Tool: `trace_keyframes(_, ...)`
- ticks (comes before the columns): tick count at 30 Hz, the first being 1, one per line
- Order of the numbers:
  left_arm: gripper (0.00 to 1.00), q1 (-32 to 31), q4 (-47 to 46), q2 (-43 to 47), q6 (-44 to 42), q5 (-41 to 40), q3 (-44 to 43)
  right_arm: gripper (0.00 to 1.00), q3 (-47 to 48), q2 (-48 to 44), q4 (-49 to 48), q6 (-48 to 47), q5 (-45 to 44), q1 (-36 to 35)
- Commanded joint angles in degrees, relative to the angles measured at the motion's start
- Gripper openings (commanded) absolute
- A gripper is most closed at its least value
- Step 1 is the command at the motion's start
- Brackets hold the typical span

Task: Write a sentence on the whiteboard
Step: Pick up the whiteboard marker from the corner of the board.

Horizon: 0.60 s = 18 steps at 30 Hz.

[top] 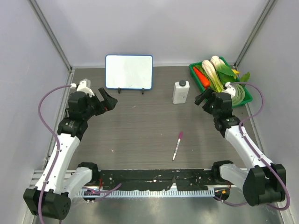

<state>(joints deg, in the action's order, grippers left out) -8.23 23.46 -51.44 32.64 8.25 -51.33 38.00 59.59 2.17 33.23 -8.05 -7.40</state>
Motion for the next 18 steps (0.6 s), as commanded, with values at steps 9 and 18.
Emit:
trace_keyframes(9,1.00,0.1,3.6,-7.2,-2.3,3.1,-0.9,0.99,7.1,7.8,26.6,1.7,-1.3,-12.2)
trace_keyframes(18,1.00,0.2,7.6,-11.7,-3.7,3.3,-0.8,0.84,3.6,15.8,30.4,10.1,-5.7,-29.5)
